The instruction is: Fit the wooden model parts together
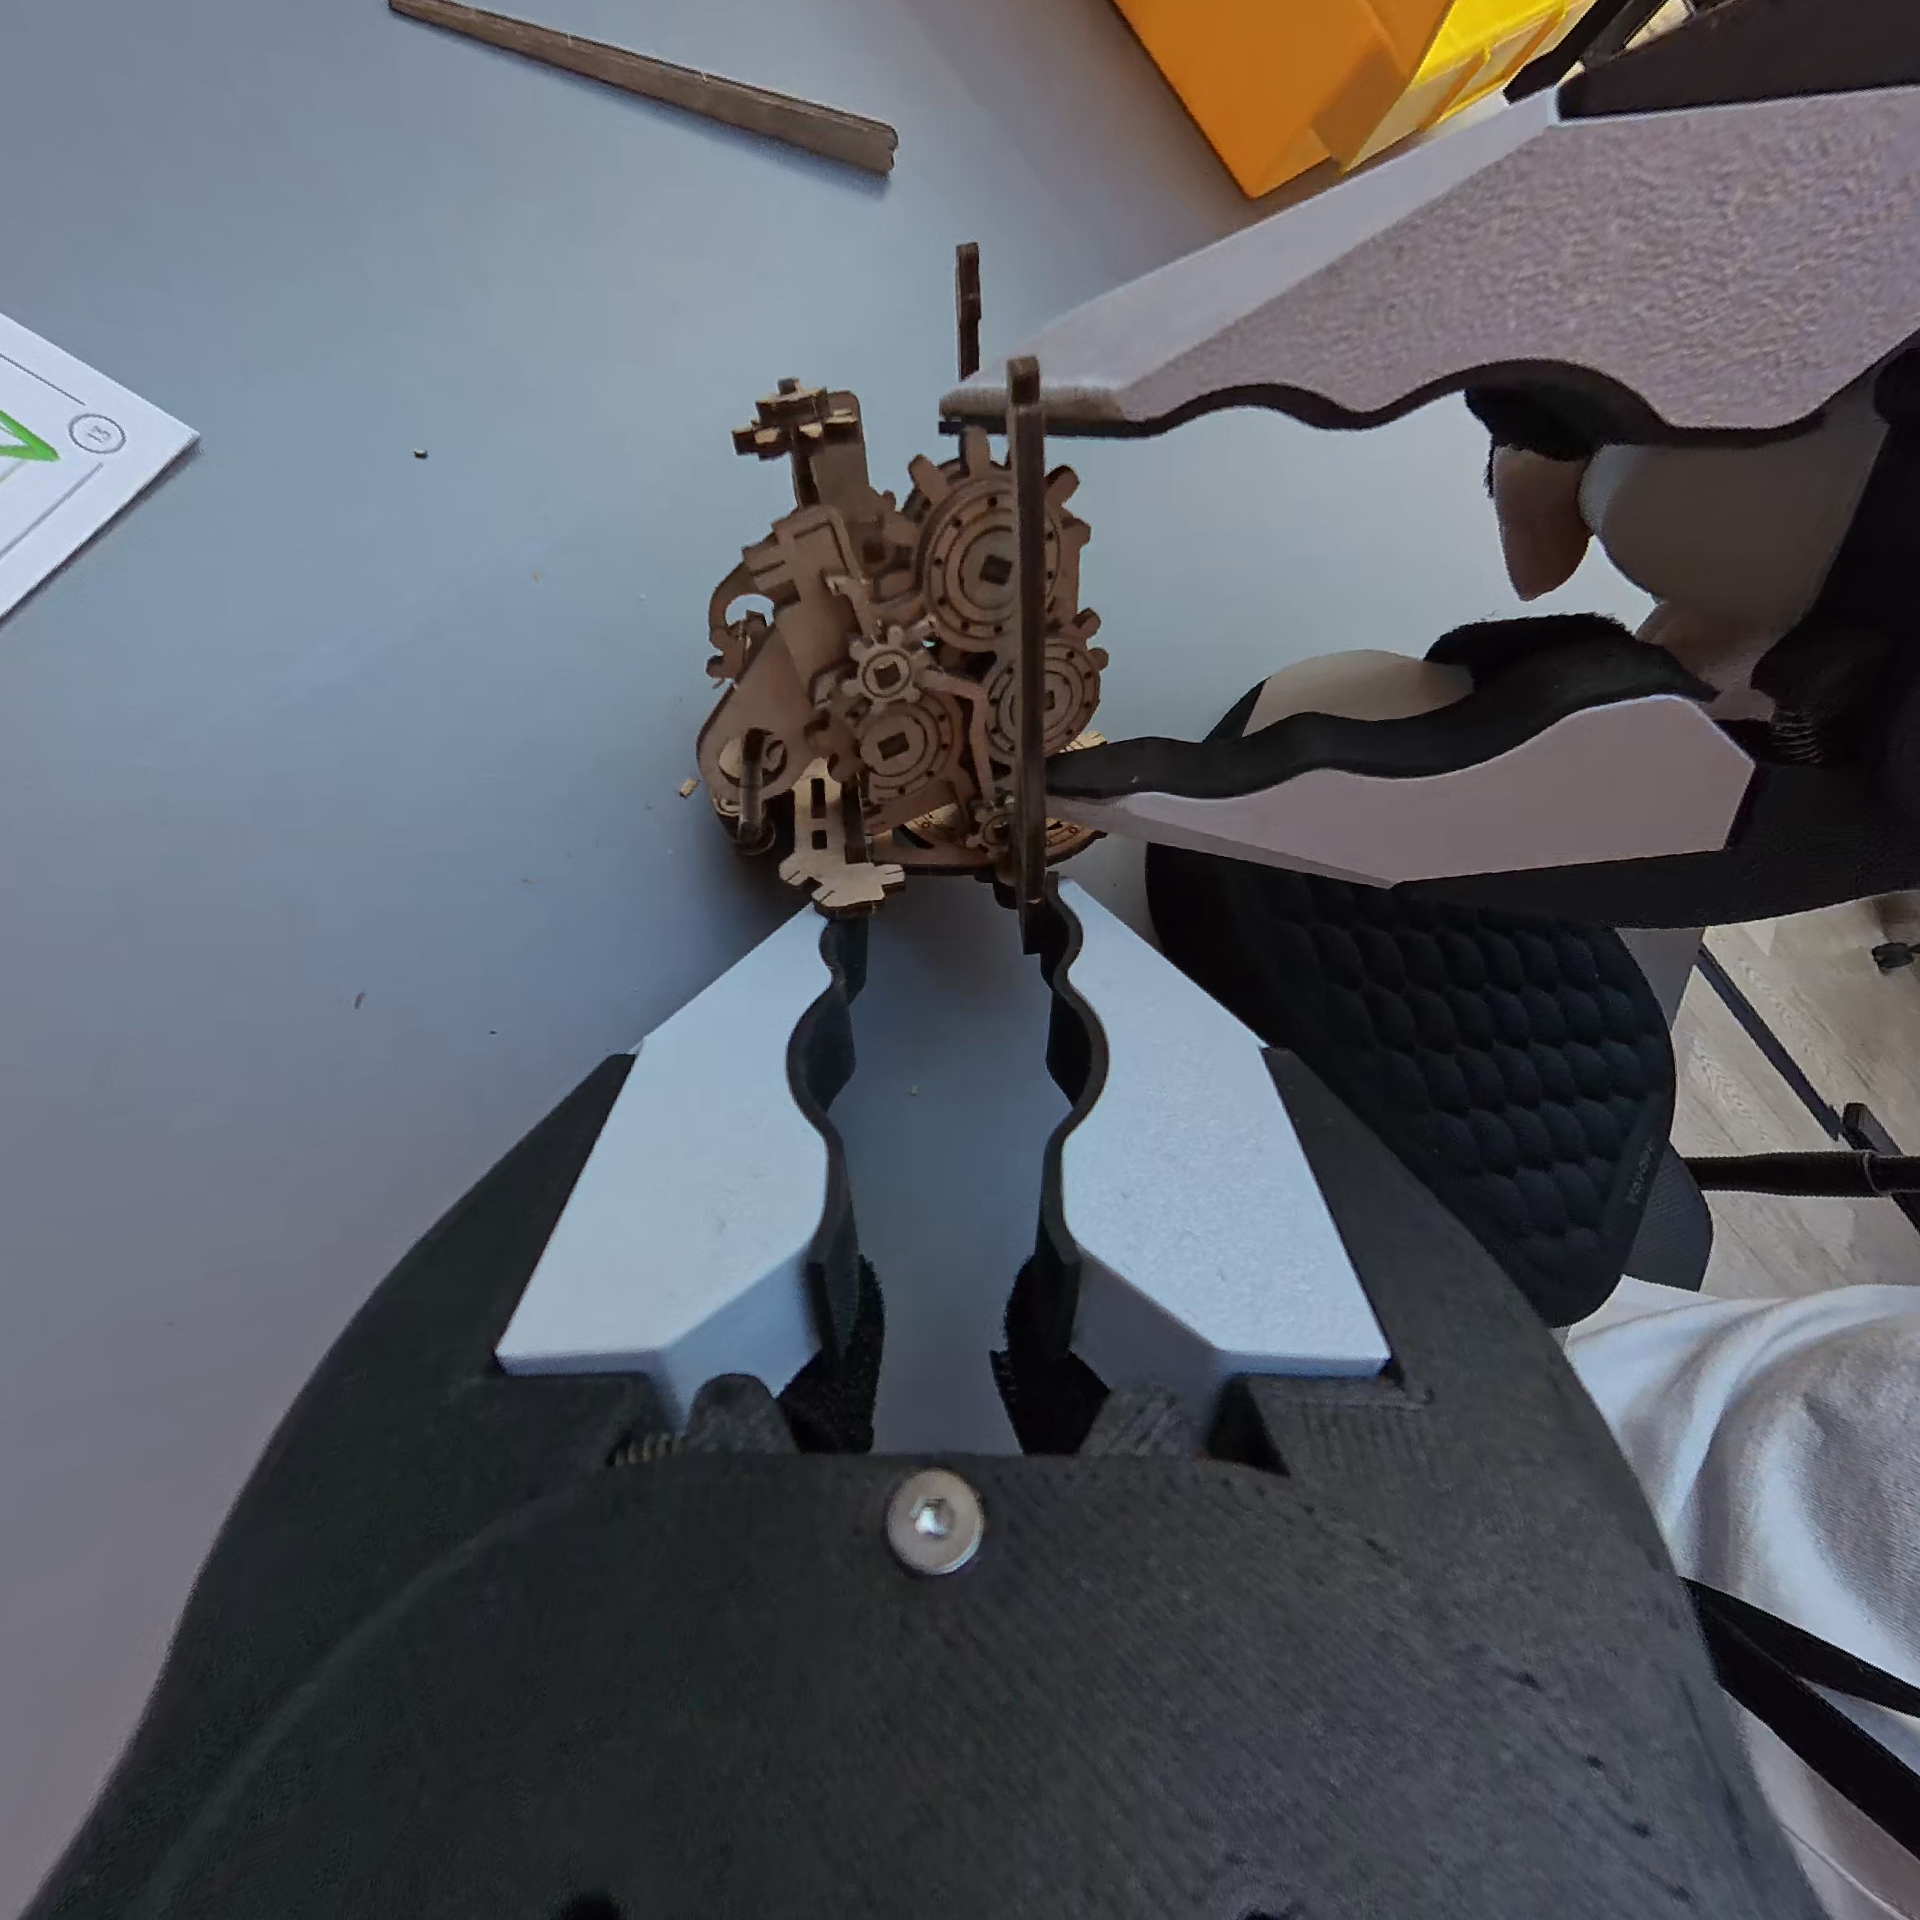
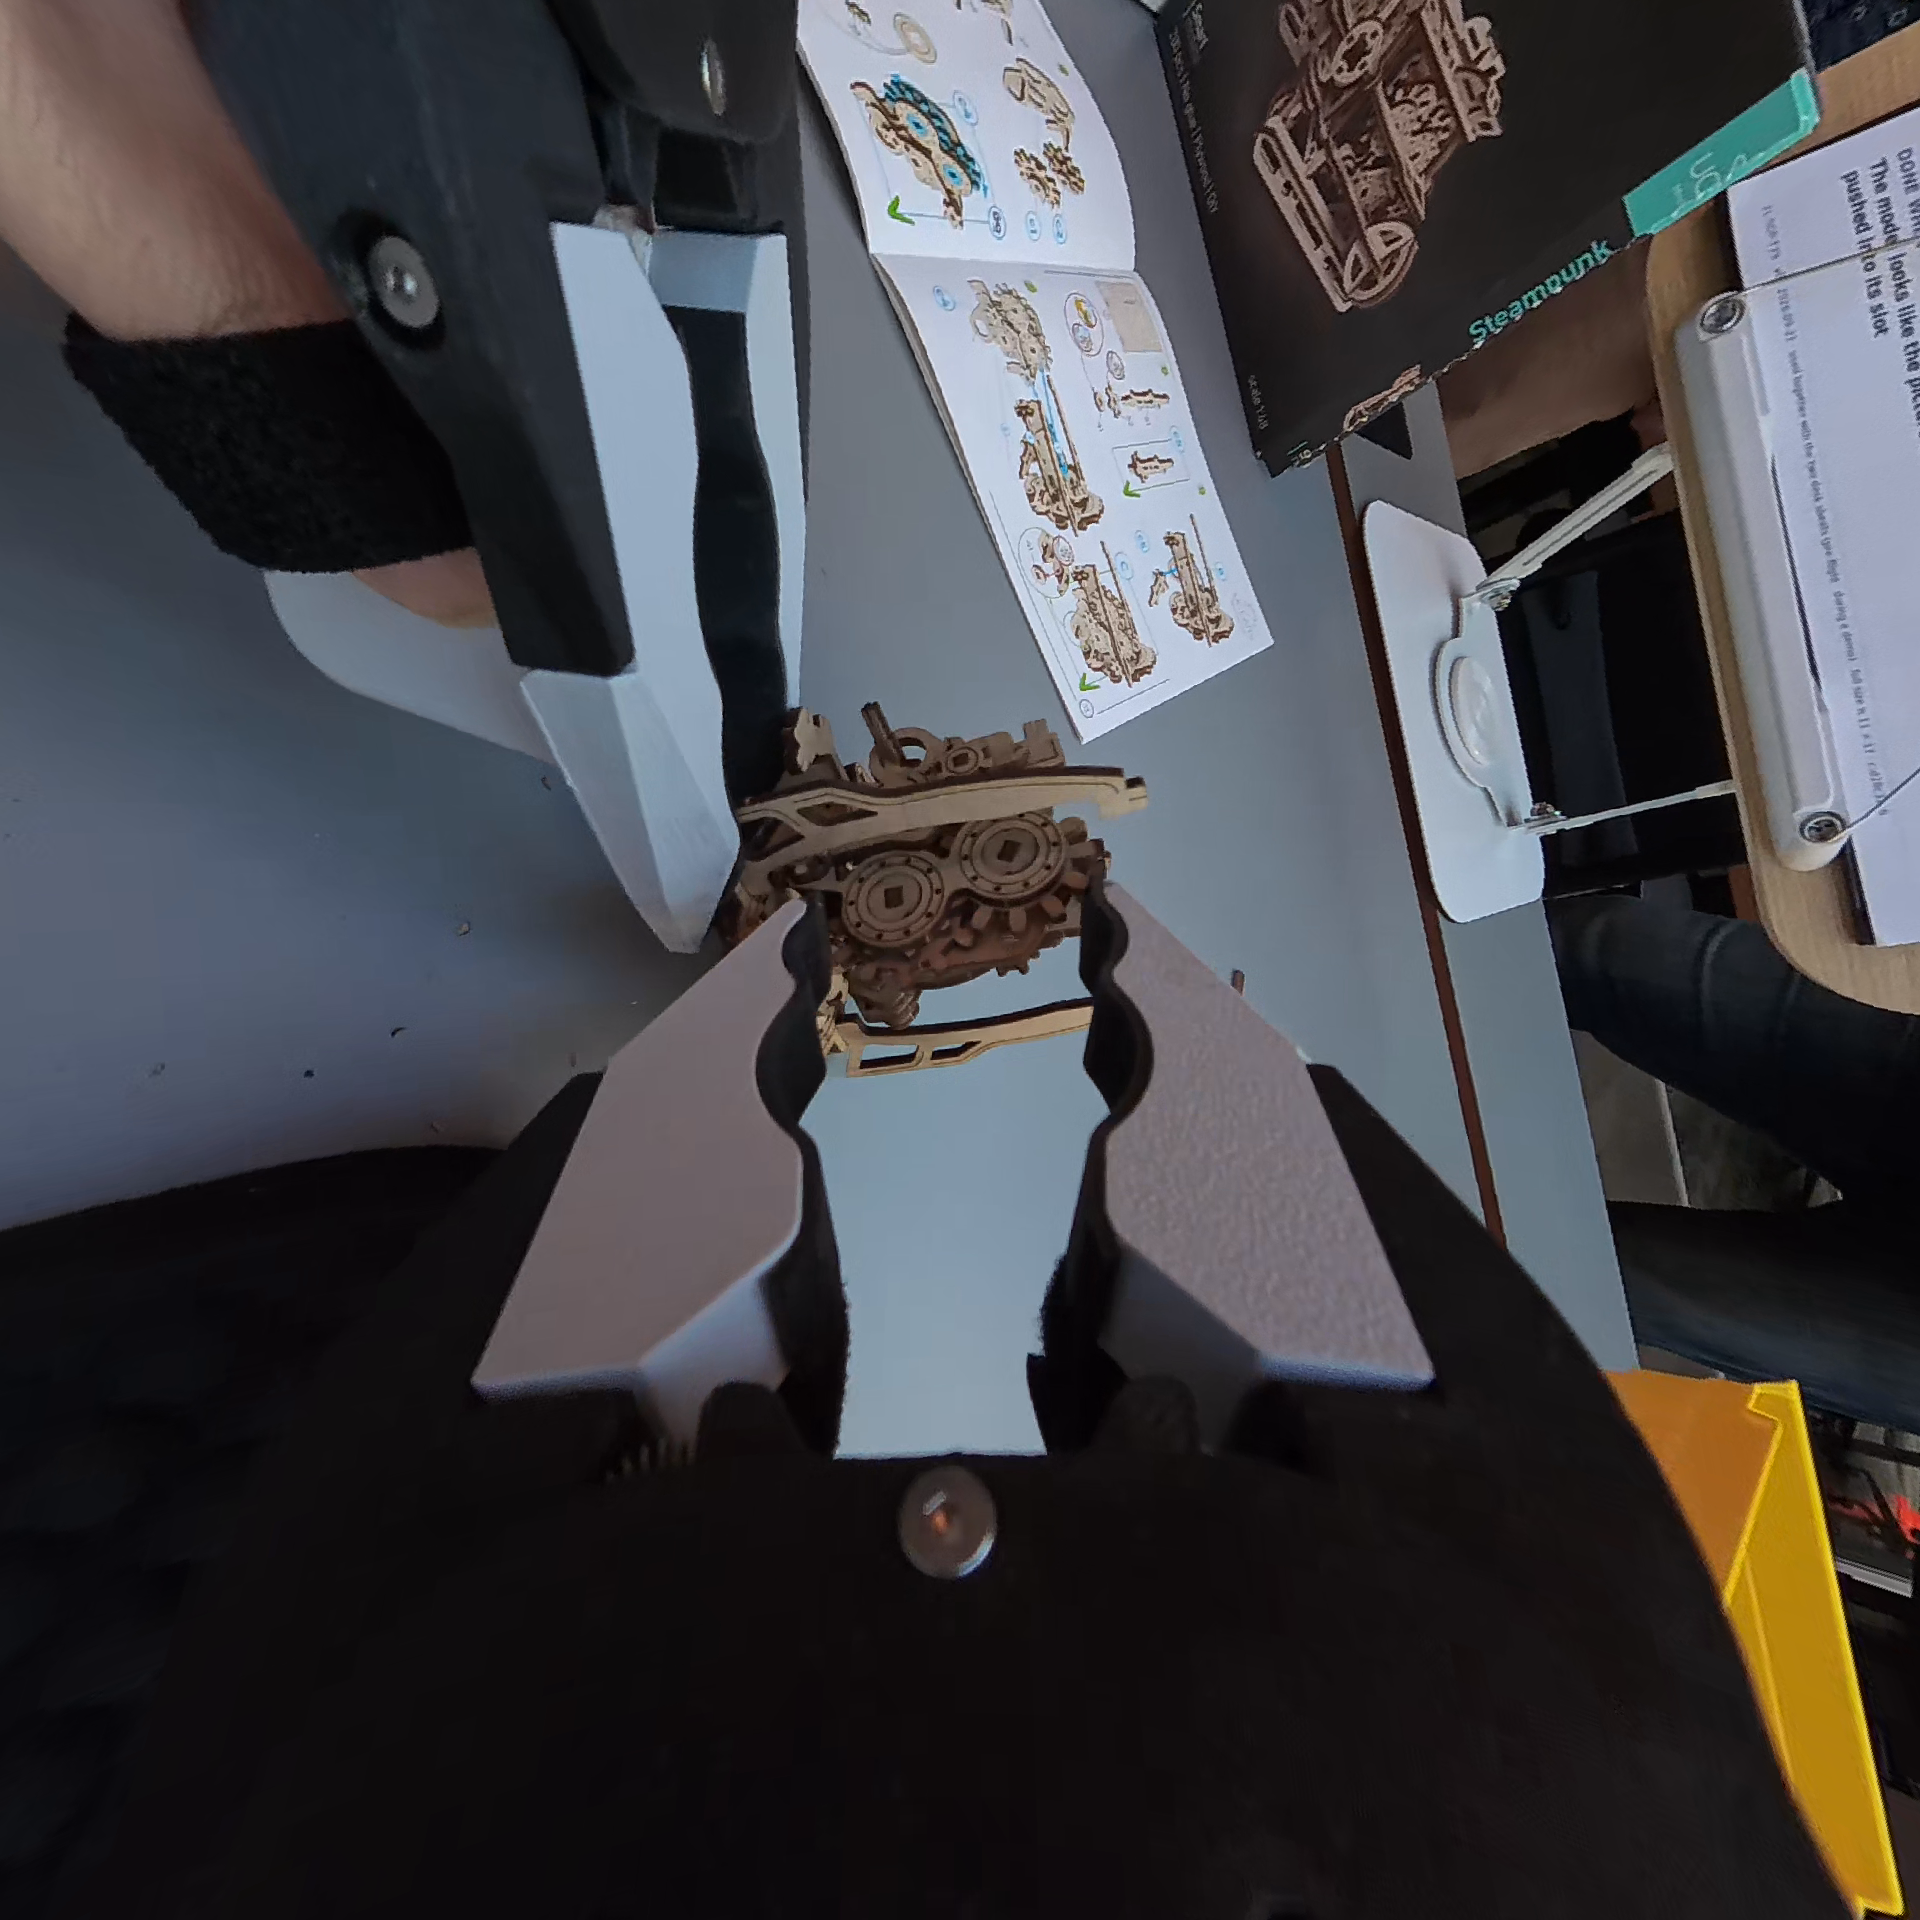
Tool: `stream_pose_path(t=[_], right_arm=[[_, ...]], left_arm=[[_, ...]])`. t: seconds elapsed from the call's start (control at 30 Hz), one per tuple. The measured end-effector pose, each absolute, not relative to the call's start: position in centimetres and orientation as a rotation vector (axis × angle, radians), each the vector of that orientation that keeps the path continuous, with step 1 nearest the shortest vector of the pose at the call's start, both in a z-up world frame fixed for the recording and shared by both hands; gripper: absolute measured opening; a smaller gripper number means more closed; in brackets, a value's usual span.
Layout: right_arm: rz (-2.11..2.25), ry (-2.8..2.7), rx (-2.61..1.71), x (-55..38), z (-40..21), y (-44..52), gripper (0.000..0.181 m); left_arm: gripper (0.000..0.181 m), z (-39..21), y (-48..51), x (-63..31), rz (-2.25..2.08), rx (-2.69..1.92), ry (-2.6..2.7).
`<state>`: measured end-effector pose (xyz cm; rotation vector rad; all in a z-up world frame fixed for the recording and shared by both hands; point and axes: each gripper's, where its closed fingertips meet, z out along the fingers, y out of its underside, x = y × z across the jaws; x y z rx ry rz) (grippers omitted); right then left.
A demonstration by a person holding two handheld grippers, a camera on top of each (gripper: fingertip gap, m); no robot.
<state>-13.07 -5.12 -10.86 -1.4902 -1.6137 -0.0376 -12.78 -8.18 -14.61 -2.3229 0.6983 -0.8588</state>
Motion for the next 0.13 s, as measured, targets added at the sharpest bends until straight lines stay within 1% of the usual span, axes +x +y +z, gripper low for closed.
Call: stream_pose_path(t=[0.13], right_arm=[[-0.062,-1.607,-1.474,-13.12,-10.82,-5.21,0.048]], left_arm=[[0.032,-14.66,-8.18,-12.83,-0.85,-2.319,0.707]])
